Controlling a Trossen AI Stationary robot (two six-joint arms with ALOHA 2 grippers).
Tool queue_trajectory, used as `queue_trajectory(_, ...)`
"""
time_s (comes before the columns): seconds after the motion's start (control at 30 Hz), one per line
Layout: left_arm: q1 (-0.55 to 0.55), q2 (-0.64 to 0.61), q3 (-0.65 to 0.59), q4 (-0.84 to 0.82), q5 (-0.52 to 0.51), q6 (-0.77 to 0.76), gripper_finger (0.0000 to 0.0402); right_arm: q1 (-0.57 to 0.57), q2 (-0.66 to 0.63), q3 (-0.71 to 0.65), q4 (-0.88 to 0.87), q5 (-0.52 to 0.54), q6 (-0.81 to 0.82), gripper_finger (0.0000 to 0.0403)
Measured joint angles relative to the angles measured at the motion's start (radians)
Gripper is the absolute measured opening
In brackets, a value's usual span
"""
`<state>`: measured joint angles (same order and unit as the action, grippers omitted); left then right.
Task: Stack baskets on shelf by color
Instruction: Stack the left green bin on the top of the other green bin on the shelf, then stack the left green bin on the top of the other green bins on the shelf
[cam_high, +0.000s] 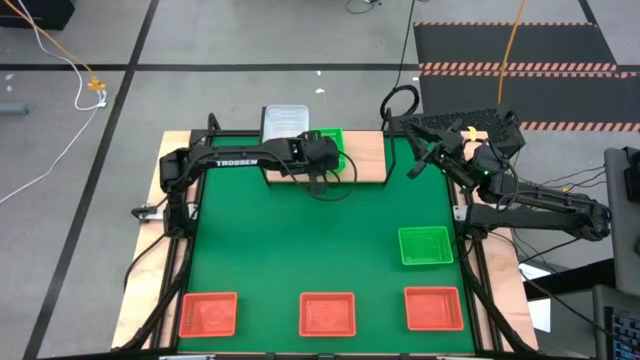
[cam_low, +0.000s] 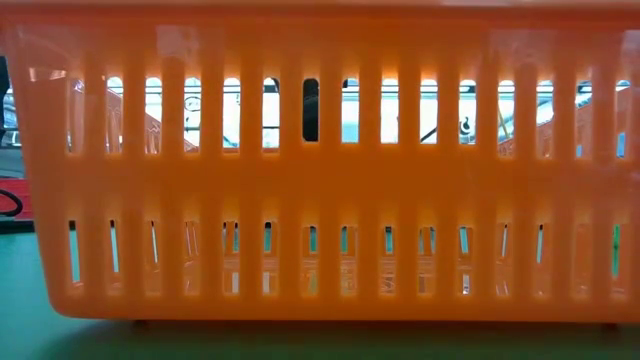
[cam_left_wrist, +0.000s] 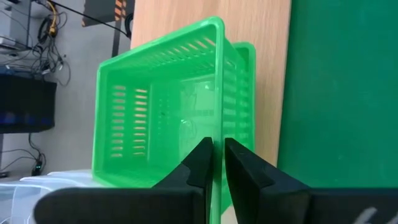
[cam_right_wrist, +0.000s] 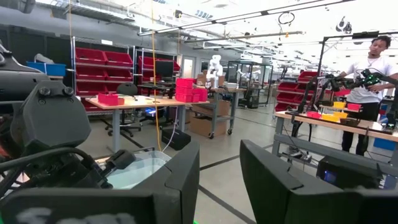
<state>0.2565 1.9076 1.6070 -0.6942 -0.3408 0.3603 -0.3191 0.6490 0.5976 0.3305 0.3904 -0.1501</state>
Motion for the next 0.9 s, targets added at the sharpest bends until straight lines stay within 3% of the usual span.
queue_trajectory(0.2,0.0,-0.005,0.0,-0.002,-0.018,0.002,0.005,0.0,0.0,0.0,0.0,0.0,0.0,0.0112)
queue_trajectory(0.63,-0.003,-0.016,0.0,-0.009,-0.035,-0.03,0.0171,0.0,0.0,0.0,0.0,0.0,0.0,0.0112)
queue_trajectory(0.9,-0.025,-0.091,0.0,0.0,-0.066,-0.06,0.0197,0.0,0.0,0.0,0.0,0.0,0.0,0.0112)
